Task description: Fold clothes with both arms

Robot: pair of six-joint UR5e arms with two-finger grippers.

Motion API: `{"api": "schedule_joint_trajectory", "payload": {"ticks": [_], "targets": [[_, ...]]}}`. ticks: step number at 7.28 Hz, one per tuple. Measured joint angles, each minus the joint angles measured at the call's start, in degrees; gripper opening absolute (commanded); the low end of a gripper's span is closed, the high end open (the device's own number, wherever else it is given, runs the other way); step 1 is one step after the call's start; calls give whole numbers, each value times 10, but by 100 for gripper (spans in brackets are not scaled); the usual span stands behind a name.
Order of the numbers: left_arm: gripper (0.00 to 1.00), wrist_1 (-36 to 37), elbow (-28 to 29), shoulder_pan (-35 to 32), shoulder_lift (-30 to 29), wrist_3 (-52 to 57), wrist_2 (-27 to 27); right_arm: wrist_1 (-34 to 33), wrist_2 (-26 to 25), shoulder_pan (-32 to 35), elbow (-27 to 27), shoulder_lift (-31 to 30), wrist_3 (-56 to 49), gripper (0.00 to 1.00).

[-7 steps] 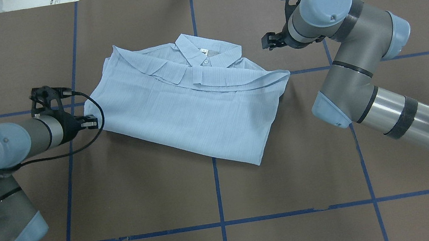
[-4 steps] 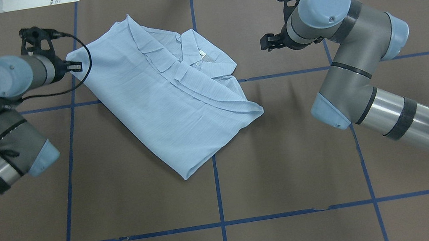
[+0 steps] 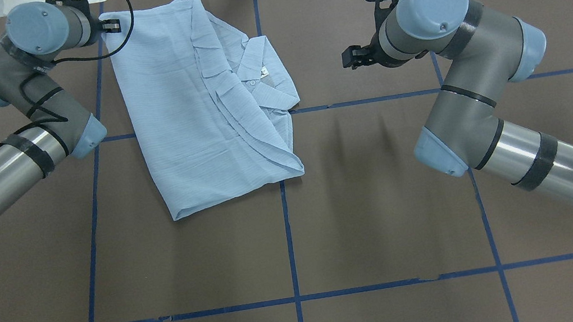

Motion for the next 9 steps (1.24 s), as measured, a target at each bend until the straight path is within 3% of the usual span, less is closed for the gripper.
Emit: {"api": "schedule_joint_trajectory", "payload": {"ticks": [2,4,6,9], "targets": [[100,-62,-23,-16,31,-3,-42,-2,-1,-18,6,16,68,100],[100,-82,-121,-34,111,-1,-101,-8,-39,-67,5,46,167,100],[100,-84,-189,-33,162,-9,-113,-22,-104,-130,-3,71,264,100],[100,-85,-204,-30,177,-29,-113,-89,-156,-182,-61,134,360,100]]}}
